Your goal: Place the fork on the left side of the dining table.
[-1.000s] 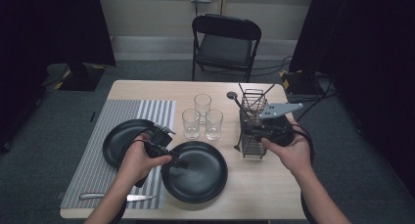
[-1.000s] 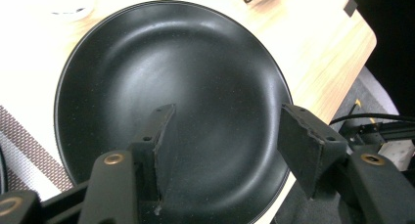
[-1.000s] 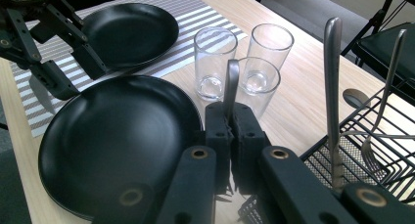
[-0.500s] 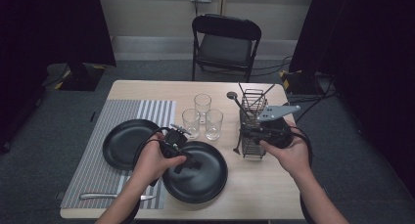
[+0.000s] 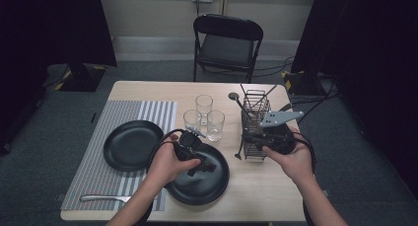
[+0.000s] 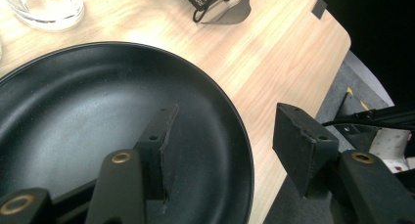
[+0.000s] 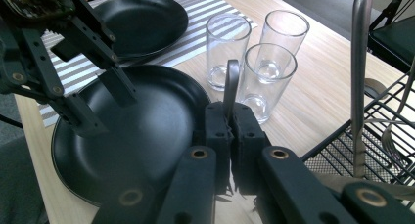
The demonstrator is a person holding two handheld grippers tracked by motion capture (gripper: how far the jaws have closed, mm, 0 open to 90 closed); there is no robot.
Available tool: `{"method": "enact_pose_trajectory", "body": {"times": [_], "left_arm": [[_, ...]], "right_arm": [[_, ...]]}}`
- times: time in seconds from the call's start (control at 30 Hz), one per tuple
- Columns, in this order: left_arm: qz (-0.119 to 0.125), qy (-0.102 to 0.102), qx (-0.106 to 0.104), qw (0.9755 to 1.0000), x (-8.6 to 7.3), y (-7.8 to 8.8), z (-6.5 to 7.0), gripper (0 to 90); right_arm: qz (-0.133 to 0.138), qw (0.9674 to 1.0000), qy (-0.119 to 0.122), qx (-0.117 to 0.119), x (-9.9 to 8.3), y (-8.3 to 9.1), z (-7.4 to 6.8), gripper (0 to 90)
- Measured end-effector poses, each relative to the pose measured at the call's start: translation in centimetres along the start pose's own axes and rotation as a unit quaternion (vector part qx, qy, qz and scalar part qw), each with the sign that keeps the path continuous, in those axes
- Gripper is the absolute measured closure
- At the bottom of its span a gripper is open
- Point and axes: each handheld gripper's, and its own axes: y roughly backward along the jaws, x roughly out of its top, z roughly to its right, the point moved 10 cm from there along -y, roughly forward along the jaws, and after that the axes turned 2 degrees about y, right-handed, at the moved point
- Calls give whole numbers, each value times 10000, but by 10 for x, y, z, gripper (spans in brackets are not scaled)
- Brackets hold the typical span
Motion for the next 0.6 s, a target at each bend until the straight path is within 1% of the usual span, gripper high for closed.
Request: {"method": "enact_pose_trajectory", "body": {"times": [0.07, 0.2, 0.3, 0.37, 0.4, 0.43, 0.5, 0.6], "left_arm": [[-46, -38, -37, 10000, -1, -3, 1, 444], [-23, 1, -2, 10000, 0, -7, 3, 448], [-52, -70, -15, 10000, 1, -10, 5, 453], [-79, -79, -6, 9999, 3, -12, 7, 454], [-50, -79, -3, 10000, 5, -13, 9, 455], [-34, -124, 22, 9999, 7, -14, 9, 457], [57, -108, 16, 9999, 12, -15, 12, 464], [82, -185, 18, 9998, 18, -17, 16, 465]], "right_arm": [[4, 10000, 3, 7, 1, 0, -1, 876], [-37, 10000, 14, 41, 0, -1, -5, 876], [-34, 10000, -6, 77, 1, -3, -8, 875], [-35, 9999, 15, 93, 1, -4, -9, 876], [-37, 9999, 9, 123, 1, -4, -11, 875], [-41, 9999, 2, 134, 1, -5, -12, 875], [-30, 9999, 12, 143, 2, -4, -12, 875], [-14, 9999, 11, 150, 3, -3, -13, 876]]}}
